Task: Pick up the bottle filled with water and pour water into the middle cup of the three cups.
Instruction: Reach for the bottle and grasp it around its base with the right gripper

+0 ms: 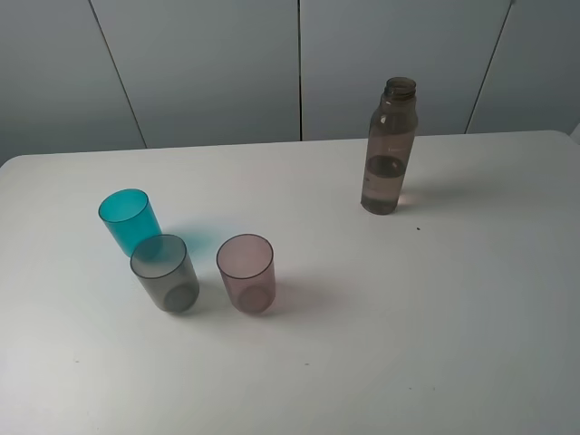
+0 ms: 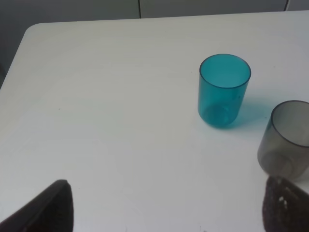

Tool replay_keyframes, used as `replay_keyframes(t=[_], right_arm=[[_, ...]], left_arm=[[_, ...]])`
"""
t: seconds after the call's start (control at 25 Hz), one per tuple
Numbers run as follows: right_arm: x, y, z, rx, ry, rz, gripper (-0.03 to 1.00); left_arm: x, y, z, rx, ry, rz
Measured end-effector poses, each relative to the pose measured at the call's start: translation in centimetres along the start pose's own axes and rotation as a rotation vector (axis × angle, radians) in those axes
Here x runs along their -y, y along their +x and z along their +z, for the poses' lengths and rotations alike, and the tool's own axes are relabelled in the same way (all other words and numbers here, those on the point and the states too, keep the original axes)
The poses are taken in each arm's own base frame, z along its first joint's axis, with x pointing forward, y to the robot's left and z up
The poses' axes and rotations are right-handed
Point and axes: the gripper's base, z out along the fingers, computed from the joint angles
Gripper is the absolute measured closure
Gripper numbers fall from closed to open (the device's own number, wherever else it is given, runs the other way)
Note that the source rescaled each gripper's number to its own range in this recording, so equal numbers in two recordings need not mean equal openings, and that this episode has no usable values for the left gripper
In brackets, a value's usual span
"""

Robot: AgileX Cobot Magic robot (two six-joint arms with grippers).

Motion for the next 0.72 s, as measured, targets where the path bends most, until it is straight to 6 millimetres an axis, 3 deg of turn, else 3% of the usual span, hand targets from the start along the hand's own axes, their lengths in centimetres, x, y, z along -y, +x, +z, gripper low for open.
replay_keyframes(t=[0.16, 0.4, 0.72], right_arm=[[0.1, -1.5, 2.4, -0.008, -0.022, -0.012, -0.03], [-2.1, -2.5, 6.8, -0.036, -0.140, -0.141, -0.03], [-5.1, -1.5, 14.1, -0.180, -0.215, -0.222, -0.03]], left_arm=[[0.0, 0.0, 0.0, 0.000, 0.000, 0.000], [0.0, 0.0, 0.0, 0.000, 0.000, 0.000], [0.0, 0.0, 0.0, 0.000, 0.000, 0.000]])
